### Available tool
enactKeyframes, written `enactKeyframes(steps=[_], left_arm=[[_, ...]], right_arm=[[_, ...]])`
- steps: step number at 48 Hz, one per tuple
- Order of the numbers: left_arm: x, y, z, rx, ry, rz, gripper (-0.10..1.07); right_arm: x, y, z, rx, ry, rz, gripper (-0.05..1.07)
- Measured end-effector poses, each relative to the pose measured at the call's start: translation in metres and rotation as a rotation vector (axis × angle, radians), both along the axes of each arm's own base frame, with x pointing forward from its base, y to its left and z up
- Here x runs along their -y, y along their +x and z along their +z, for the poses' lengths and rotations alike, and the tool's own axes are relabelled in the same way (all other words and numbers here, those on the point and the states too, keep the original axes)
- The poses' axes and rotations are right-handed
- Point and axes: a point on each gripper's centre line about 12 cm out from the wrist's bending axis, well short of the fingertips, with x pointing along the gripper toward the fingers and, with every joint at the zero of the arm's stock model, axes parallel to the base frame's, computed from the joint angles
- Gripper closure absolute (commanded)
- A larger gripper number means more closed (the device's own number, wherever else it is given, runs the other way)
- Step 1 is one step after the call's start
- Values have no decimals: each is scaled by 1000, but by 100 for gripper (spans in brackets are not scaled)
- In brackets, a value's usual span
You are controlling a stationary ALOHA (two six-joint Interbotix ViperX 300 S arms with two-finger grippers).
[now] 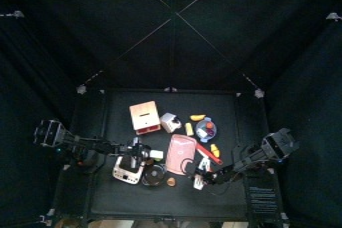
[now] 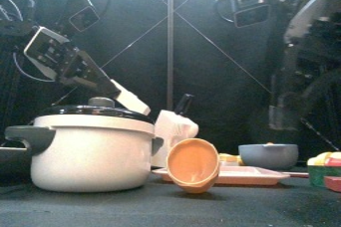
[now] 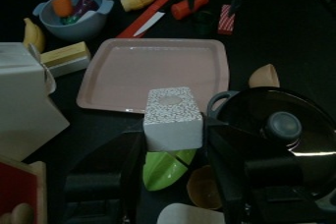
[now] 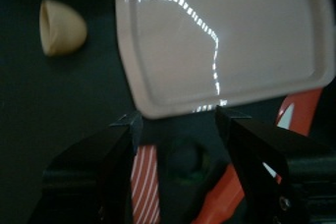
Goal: Hand over rice
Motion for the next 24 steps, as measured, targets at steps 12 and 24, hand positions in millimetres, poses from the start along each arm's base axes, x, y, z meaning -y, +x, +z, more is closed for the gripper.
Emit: enactKeyframes(steps=[12,24], left_arm=[[0,0,0,5,2,0,34],[0,2,5,41,6,0,34]], right_arm=[[33,43,40,184,-171,76,11],[56,74,47,276,-149,142,11]])
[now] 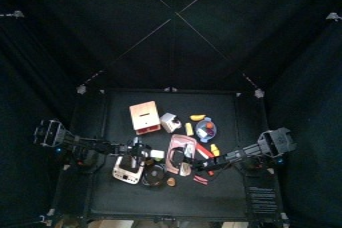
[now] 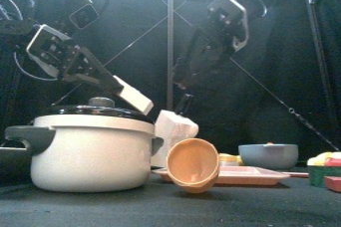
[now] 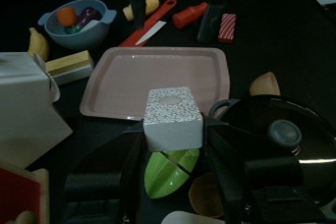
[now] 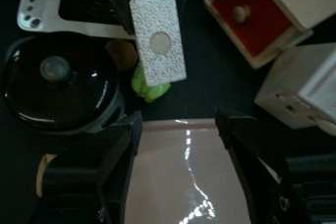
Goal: Hand over rice
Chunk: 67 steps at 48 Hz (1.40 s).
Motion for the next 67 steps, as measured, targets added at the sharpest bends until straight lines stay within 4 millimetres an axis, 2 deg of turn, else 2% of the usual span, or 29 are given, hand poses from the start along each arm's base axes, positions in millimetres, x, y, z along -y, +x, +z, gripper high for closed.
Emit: enactKeyframes(steps=[14,27,44,49,59,67], left_arm=[[0,1,2,20,4,-1,34],[0,1,3,21,4,-1,34],[1,2,4,36,17,-13,34],[1,2,4,36,18,-14,34],[1,2,5,38,21,-18,31],[2,2,5,45,21,-18,23]], right_arm=[[23,26,-11,29,46,59,11],[19,34,-14,47,81,125,11],[27,42,-21,43,93,123,12],[28,43,-20,48,95,128,16],[27,45,-17,55,91,139,36],[27,45,-18,54,93,137,41]])
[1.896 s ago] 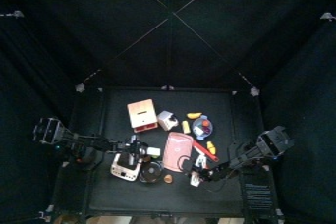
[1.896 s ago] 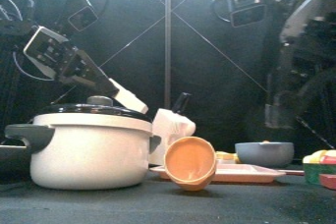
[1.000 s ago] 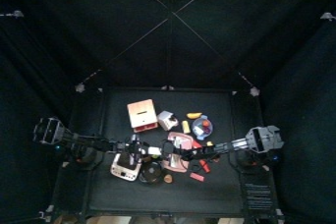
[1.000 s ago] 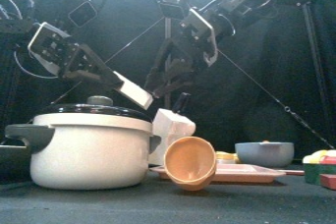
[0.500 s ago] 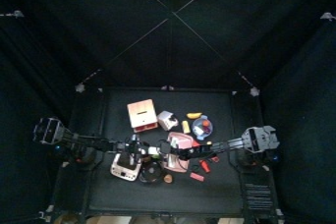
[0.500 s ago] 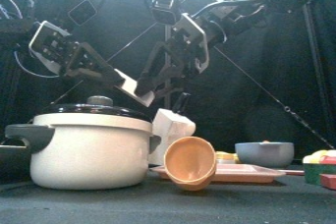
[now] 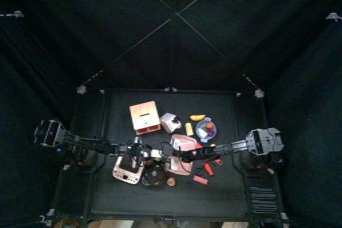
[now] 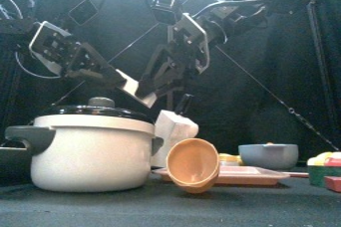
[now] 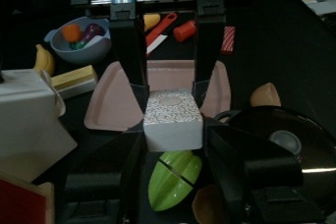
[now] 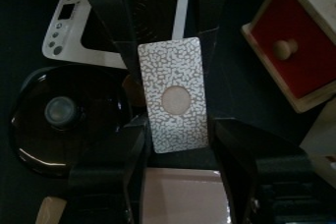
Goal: Hand over rice
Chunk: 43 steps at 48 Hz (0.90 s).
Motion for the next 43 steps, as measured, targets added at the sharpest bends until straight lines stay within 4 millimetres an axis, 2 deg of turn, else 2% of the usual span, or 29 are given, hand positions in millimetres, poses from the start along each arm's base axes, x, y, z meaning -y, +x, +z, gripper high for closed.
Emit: enactKeyframes(steps=[14,43], left_arm=[[0,1,4,32,-1,4,12],[-9,-12,13,106,-45,76,12]], right_arm=[[1,0,0,-2,12,-20,41],[7,-5,-5,-26,21,-74,42]])
